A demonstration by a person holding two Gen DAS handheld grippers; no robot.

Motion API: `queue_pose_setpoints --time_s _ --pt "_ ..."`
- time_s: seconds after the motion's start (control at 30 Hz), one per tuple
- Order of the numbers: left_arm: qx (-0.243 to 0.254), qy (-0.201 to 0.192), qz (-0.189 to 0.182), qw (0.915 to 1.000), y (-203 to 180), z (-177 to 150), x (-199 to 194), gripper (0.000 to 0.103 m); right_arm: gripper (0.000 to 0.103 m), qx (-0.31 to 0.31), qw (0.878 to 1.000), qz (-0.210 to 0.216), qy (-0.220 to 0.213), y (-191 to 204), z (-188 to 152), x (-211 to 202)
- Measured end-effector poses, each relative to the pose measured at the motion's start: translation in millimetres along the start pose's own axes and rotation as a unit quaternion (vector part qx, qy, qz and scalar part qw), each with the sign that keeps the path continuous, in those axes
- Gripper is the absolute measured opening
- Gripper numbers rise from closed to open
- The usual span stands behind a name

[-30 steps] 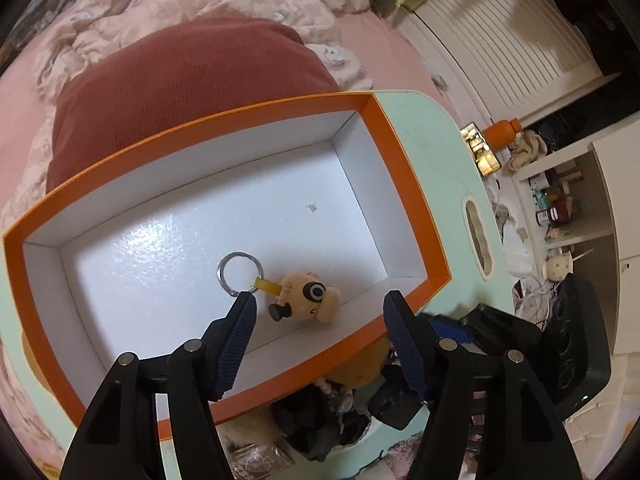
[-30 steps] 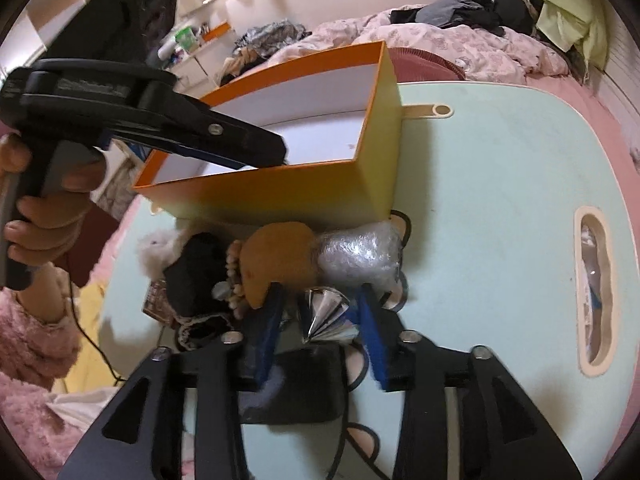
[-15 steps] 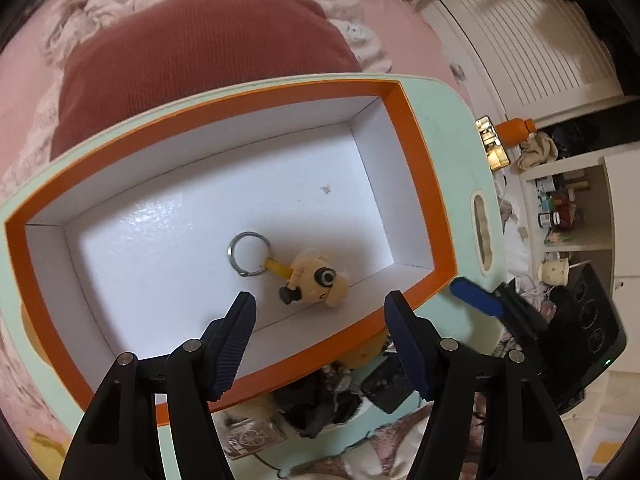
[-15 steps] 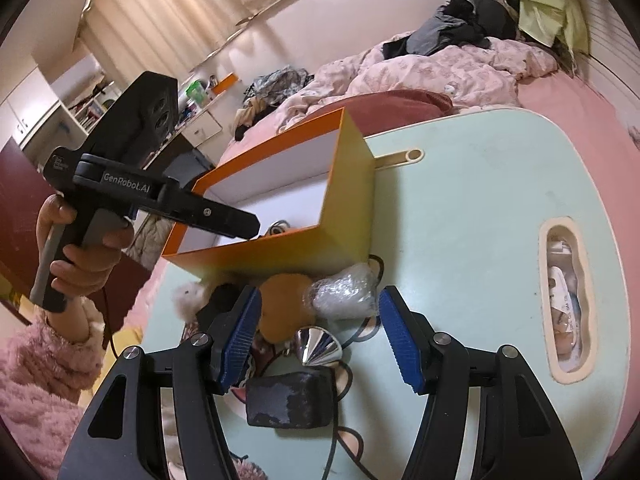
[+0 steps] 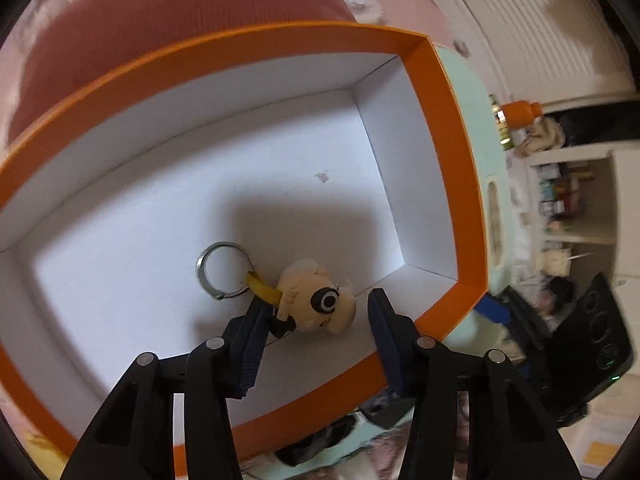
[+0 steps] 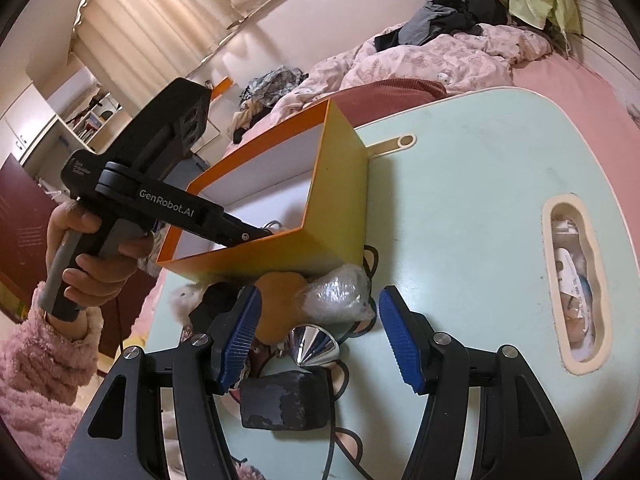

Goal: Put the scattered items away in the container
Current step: 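Grasp the keychain figure inside the box with the left gripper, then lift the keychain figure out and drop it on the pile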

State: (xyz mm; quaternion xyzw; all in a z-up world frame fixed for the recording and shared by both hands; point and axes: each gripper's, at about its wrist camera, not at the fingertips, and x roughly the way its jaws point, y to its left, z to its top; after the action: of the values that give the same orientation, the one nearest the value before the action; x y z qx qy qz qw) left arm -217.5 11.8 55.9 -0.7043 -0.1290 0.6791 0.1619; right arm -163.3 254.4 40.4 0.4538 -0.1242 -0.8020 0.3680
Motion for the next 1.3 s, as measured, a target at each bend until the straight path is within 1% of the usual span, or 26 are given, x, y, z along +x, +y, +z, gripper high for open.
queue_pose_setpoints --time_s 0.07,0.13,0.17,0.23,0.3,0.33,0.37,0.4,0.5,0.63,0.73,0.8,0.9,0.97,1.07,1.1,1.17,1.3 --pt "-0.012 0.0 -0.024 0.9996 5 2 0 0.048 0.062 0.004 1.0 0.003 -0.005 -2 -1 -2" --pt "-0.023 -0.001 -0.031 0.9993 6 2 -2 0.048 0.062 0.008 1.0 0.003 -0.006 -3 -1 -3" --pt "-0.024 0.0 -0.03 0.9993 5 2 -1 0.049 0.062 0.009 1.0 0.003 -0.006 -3 -2 -3" --pt "-0.023 0.0 -0.025 0.9994 3 2 3 0.054 0.062 0.01 1.0 0.004 -0.004 -3 -3 -3" --pt "-0.019 -0.005 -0.018 0.9997 -2 1 5 0.057 0.062 0.008 1.0 0.004 -0.002 -2 -4 -2" --pt "-0.015 -0.012 -0.014 0.9997 -4 0 6 0.056 0.062 0.007 1.0 0.004 -0.001 -2 -4 -1" --pt "-0.013 -0.019 -0.008 0.9997 -5 -3 5 0.053 0.062 0.005 1.0 0.003 -0.001 -1 -5 -1" --pt "-0.008 -0.031 0.011 0.9994 -6 -5 5 0.039 0.062 0.005 1.0 0.002 -0.001 0 -5 -1" --pt "-0.004 -0.04 0.013 0.9991 -5 -4 7 0.039 0.062 0.008 1.0 0.004 -0.001 -1 -6 0" --pt "-0.004 -0.046 0.006 0.9989 -2 -4 10 0.039 0.062 0.011 1.0 0.004 -0.001 -3 -8 -1" --pt "-0.003 -0.066 0.005 0.9978 -4 -2 3 0.039 0.062 0.014 1.0 0.004 -0.003 -5 -8 -3" --pt "0.001 -0.087 0.0 0.9962 -5 -4 -11 0.039 0.062 0.015 1.0 0.004 -0.005 -6 -9 -4" --pt "0.018 -0.13 -0.011 0.9912 -8 -17 -46 0.039 0.062 0.016 1.0 0.003 -0.006 -6 -9 -6" --pt "0.031 -0.15 -0.021 0.988 -15 -31 -61 0.039 0.062 0.015 1.0 0.002 -0.008 -6 -10 -8" --pt "0.05 -0.166 -0.034 0.9843 -16 -58 -76 0.039 0.062 0.011 1.0 -0.002 -0.013 -5 -11 -10" --pt "0.055 -0.169 -0.036 0.9834 -5 -68 -83 0.039 0.062 0.01 1.0 -0.003 -0.015 -4 -11 -11" --pt "0.064 -0.17 -0.036 0.9827 -5 -87 -80 0.039 0.062 0.009 1.0 0.0 -0.016 -3 -13 -12" --pt "0.061 -0.161 -0.044 0.984 6 -113 -64 0.039 0.062 0.001 1.0 0.002 -0.02 2 -17 -14"
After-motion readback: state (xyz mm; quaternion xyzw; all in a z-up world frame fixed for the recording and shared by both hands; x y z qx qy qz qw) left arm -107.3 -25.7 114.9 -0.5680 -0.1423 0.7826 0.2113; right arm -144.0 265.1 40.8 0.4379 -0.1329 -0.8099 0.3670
